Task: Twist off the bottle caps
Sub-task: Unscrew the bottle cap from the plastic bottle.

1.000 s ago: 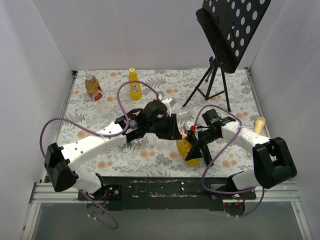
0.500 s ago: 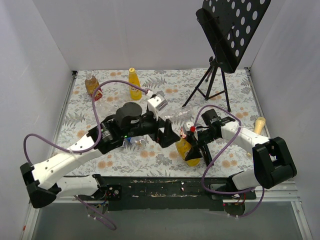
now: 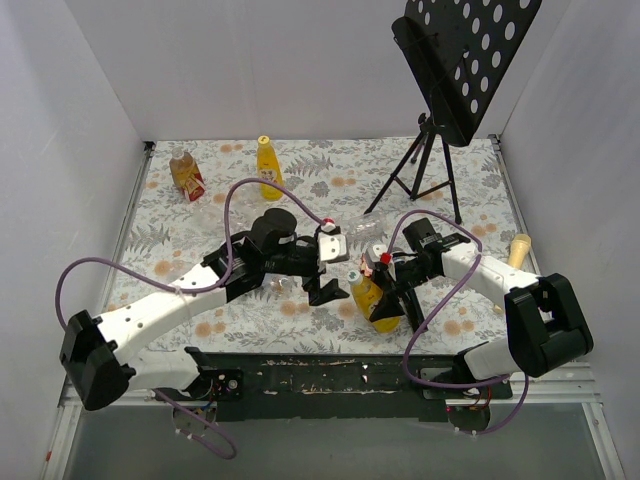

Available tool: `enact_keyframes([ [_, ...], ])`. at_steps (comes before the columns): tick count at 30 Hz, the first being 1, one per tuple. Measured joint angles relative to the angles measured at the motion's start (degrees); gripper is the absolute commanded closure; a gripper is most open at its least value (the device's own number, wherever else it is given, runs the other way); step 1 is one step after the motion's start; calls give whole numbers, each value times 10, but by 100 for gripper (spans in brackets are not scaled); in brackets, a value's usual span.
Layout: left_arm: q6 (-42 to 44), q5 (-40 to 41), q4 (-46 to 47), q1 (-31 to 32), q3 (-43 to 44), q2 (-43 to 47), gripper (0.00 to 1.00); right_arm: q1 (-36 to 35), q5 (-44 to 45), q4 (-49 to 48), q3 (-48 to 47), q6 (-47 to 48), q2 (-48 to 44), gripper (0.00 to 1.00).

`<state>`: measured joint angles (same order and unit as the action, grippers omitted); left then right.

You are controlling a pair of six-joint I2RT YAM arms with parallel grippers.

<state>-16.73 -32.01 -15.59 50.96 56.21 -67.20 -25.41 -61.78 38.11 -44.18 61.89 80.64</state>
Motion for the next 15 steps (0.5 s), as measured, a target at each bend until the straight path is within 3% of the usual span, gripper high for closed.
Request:
enact_keyframes([
  [6, 9, -46, 11, -27, 3, -40, 28, 0, 0, 1, 0, 1, 0, 85],
  [15, 2, -96, 24, -32, 26, -64, 39, 0, 0, 2, 0, 3, 0, 85],
])
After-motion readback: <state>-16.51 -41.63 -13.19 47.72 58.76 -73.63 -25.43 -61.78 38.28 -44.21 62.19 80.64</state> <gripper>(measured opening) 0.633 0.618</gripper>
